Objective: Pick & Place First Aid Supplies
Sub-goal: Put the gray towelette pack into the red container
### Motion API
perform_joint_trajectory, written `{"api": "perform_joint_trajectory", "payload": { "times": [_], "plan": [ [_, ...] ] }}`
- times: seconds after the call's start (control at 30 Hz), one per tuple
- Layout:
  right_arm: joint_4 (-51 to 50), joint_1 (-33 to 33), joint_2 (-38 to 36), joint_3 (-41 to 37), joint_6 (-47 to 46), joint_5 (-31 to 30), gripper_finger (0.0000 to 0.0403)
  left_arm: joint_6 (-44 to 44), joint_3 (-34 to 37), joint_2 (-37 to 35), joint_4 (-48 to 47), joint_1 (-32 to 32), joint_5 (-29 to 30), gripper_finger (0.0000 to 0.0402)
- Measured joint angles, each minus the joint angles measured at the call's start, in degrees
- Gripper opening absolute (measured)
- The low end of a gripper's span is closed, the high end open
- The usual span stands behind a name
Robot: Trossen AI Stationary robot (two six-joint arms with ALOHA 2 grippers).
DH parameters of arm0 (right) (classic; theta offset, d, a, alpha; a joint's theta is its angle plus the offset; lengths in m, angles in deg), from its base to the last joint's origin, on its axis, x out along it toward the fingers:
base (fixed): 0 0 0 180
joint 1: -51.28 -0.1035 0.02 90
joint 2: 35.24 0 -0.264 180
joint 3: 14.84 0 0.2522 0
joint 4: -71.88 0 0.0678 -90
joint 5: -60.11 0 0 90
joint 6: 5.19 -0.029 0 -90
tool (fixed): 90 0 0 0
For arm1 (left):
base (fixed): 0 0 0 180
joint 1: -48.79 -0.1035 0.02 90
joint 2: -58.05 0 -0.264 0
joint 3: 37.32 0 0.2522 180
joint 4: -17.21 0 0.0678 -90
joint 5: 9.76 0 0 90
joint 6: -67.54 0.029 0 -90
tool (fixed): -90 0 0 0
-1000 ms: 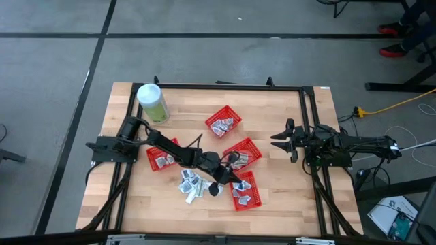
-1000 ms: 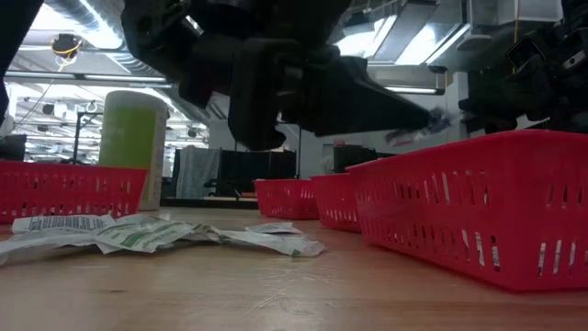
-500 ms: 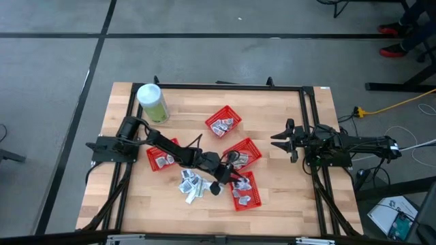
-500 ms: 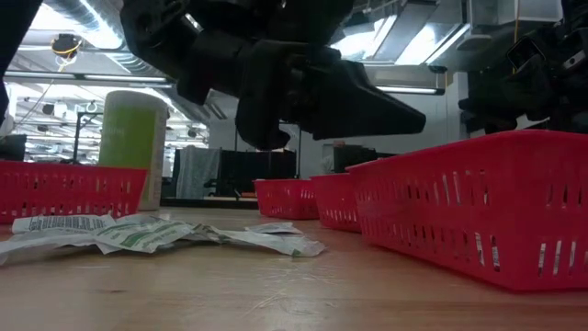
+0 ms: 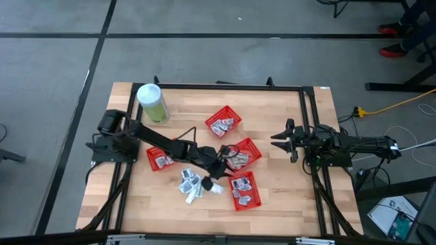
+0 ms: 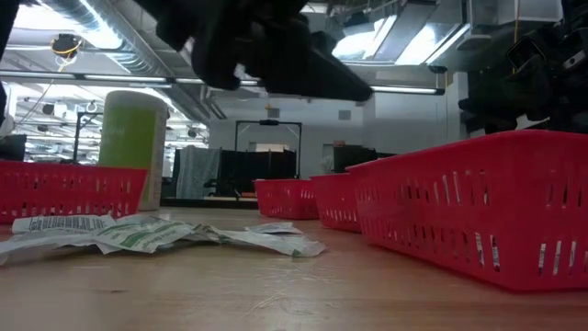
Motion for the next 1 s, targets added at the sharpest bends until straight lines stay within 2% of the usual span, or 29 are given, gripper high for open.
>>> {"api": "perform_joint_trajectory", "payload": {
  "times": [0.27,0.87,0.93,1.0],
  "plan": [
    [0.0,0.0,0.0,0.0,0.0,0.0,0.0126,-1.8,0.0,-6.0,-11.8,-0.9,0.2,0.0063],
    [0.0,0.0,0.0,0.0,0.0,0.0,0.0126,-4.2,0.0,-6.7,-20.7,-0.9,0.2,0.0009],
    [0.0,0.0,0.0,0.0,0.0,0.0,0.0126,-4.5,0.4,-7.3,-21.9,-0.7,1.2,0.0003],
    [0.0,0.0,0.0,0.0,0.0,0.0,0.0126,-4.6,2.9,-9.2,-19.0,-0.4,3.2,0.0002]
  ]
}}
